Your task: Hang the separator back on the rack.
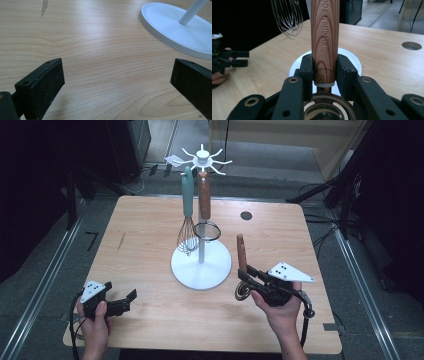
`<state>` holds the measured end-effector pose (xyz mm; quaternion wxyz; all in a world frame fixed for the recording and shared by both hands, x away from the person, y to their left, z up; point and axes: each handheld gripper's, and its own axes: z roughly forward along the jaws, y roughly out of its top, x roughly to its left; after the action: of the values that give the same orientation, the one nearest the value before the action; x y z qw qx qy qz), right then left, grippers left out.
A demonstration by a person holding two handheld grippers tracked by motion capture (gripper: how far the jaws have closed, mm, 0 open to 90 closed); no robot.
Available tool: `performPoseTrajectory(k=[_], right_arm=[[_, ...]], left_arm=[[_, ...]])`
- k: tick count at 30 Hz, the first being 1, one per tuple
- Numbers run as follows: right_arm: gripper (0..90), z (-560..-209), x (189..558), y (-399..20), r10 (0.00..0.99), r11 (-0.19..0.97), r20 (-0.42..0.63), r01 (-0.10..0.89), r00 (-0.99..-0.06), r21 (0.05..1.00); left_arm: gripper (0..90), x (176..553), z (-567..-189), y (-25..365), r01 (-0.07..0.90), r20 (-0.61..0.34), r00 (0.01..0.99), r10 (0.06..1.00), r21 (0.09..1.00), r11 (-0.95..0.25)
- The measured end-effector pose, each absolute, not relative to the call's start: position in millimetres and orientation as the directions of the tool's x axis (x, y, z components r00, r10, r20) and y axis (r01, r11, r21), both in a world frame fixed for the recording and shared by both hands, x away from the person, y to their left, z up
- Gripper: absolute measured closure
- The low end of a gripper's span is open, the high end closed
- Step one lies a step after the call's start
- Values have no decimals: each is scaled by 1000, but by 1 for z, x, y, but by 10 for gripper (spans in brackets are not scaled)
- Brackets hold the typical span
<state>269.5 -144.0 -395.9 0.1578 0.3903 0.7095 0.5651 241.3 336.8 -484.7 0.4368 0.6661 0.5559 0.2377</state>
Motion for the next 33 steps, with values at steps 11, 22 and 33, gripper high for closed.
performPoseTrajectory(k=[11, 22, 33], right_arm=[[709, -377, 263, -139, 733, 37, 191, 318, -653, 947], [709, -361, 268, -128, 705, 10, 185, 270, -685, 963], [709, -348, 278, -116, 704, -6, 162, 222, -691, 975]], left_arm=[[0, 241, -485, 338, 535, -180, 273, 945, 845, 6], [0, 240, -485, 338, 534, -177, 275, 945, 845, 3], [0, 239, -485, 338, 533, -181, 281, 942, 846, 3]])
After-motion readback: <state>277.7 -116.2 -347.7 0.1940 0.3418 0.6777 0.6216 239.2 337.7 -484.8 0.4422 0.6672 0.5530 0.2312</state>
